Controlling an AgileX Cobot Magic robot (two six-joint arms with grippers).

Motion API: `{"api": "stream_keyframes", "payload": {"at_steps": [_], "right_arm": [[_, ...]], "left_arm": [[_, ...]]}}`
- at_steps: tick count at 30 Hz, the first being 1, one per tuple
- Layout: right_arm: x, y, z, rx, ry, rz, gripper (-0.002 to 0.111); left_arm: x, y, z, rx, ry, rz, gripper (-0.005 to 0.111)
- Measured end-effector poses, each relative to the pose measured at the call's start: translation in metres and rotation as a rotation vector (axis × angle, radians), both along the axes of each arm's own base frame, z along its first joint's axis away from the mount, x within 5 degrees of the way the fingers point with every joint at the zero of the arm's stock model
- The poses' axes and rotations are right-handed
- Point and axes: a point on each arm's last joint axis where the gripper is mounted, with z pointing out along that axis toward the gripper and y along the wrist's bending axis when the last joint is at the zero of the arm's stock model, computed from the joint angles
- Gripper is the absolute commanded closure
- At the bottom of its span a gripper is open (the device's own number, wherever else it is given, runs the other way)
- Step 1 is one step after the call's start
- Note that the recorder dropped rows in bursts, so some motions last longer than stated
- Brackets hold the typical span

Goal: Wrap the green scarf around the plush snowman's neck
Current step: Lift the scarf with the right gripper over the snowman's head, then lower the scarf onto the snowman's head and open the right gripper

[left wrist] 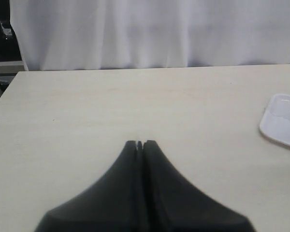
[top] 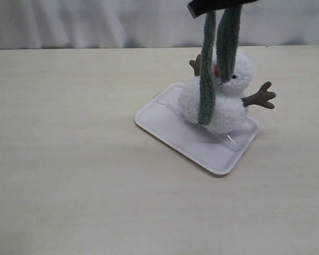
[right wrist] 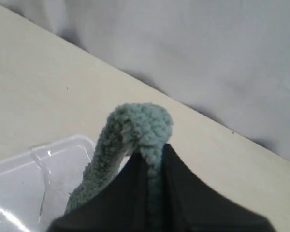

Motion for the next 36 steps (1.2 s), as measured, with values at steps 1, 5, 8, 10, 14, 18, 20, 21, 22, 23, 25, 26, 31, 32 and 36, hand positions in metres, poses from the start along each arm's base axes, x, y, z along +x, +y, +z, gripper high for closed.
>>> {"api": "stream_keyframes", "payload": {"at_steps": [1, 5, 8, 10, 14, 18, 20, 21, 22, 23, 25, 26, 31, 32, 36], "right_arm": [[0.001, 0.001, 0.001, 0.01, -0.014, 0.01, 0.104], [0.006, 0.0, 0.0, 0.014, -0.021, 0.013, 0.104], [0.015, -0.006, -0.013, -0.02, 0.028, -0.035, 0.104], [0.022, -0.013, -0.024, -0.05, 0.074, -0.08, 0.104], [0.032, -0.026, -0.041, -0.071, 0.144, -0.15, 0.104], [0.035, -0.032, -0.051, -0.096, 0.2, -0.182, 0.104], [0.034, -0.033, -0.054, -0.124, 0.23, -0.193, 0.104], [0.033, -0.034, -0.054, -0.138, 0.242, -0.196, 0.104], [0.033, -0.035, -0.055, -0.152, 0.256, -0.202, 0.104], [0.032, -0.037, -0.056, -0.161, 0.267, -0.21, 0.104], [0.032, -0.04, -0.056, -0.165, 0.272, -0.219, 0.104], [0.033, -0.041, -0.056, -0.165, 0.272, -0.221, 0.104], [0.036, -0.038, -0.065, -0.153, 0.304, -0.223, 0.104], [0.037, -0.037, -0.068, -0.154, 0.314, -0.223, 0.103], [0.043, -0.033, -0.086, -0.166, 0.363, -0.22, 0.093]], "left_arm": [[0.0, 0.0, 0.0, 0.0, 0.0, 0.0, 0.107], [0.0, 0.0, 0.0, 0.0, 0.0, 0.0, 0.107], [0.0, 0.0, 0.0, 0.0, 0.0, 0.0, 0.107], [0.0, 0.0, 0.0, 0.0, 0.0, 0.0, 0.107], [0.0, 0.0, 0.0, 0.0, 0.0, 0.0, 0.107], [0.0, 0.0, 0.0, 0.0, 0.0, 0.0, 0.107], [0.0, 0.0, 0.0, 0.0, 0.0, 0.0, 0.107], [0.0, 0.0, 0.0, 0.0, 0.0, 0.0, 0.107], [0.0, 0.0, 0.0, 0.0, 0.0, 0.0, 0.107], [0.0, 0.0, 0.0, 0.0, 0.0, 0.0, 0.107], [0.0, 0.0, 0.0, 0.0, 0.0, 0.0, 0.107], [0.0, 0.0, 0.0, 0.0, 0.0, 0.0, 0.107], [0.0, 0.0, 0.0, 0.0, 0.0, 0.0, 0.107], [0.0, 0.0, 0.0, 0.0, 0.0, 0.0, 0.107], [0.0, 0.0, 0.0, 0.0, 0.0, 0.0, 0.107]]}}
